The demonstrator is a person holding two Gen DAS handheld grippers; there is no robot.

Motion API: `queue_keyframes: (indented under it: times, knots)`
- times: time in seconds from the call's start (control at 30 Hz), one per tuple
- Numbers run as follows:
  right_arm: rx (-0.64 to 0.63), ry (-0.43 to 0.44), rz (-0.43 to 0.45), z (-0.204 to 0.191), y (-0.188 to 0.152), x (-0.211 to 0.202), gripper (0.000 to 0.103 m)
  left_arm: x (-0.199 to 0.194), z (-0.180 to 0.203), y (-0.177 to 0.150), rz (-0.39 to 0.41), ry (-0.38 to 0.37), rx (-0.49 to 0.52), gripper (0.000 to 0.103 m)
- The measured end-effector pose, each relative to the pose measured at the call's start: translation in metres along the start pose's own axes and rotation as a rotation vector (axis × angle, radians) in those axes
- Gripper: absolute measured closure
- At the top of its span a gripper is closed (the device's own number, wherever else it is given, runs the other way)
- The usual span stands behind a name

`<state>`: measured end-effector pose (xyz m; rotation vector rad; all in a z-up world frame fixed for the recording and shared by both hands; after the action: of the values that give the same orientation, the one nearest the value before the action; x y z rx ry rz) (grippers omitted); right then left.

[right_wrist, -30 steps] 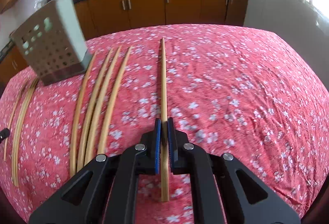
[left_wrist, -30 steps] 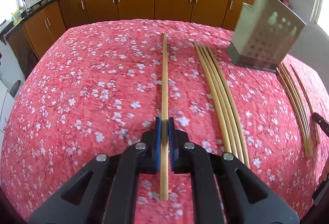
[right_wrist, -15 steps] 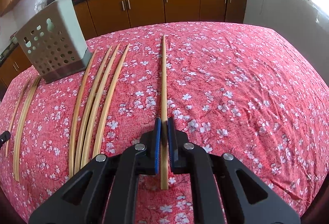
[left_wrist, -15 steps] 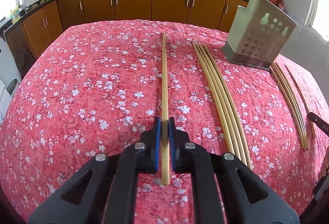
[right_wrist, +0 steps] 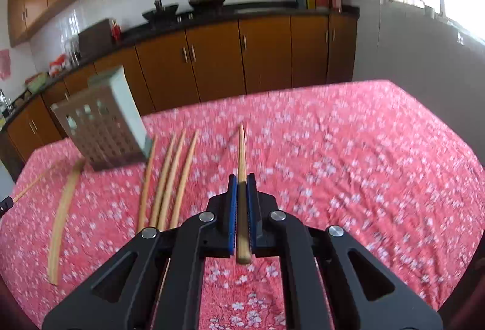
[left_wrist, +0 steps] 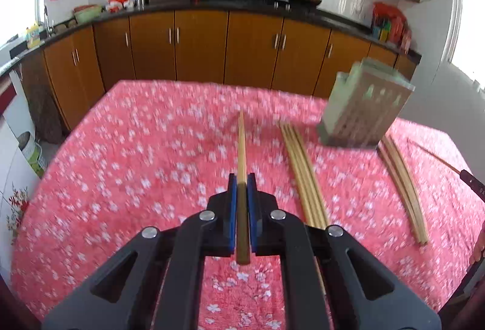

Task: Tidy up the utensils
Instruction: 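Lift the left gripper's chopstick toward the grey holder while the right gripper carries its own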

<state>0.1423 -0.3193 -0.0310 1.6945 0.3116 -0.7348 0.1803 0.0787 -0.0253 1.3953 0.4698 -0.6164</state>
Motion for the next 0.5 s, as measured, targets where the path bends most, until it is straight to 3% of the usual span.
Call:
queue_keyframes:
  times: [0.23,0.5]
  knots:
    - [0.011,0.013,0.138,0.002,0.037,-0.033,0.096,-0.046,0.001,0.048,0.163,0.006,-0.05,0.095]
    - [0.025,0.011,0.168,0.004,0.064,-0.029,0.096,-0.055,0.003,0.081,0.207,0.056,-0.025,0.095]
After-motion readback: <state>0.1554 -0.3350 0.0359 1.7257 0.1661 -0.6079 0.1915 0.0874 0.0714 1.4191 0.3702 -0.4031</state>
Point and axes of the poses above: each gripper's, at about its wrist camera, not at the fingertips, and x roughly the way its jaws point, z to its right, y to its top, the point moved 3 cm from there along x, roughly the way its jaws point, and after that the axes turned 4 degrees about -y, right-handed, at the moved point
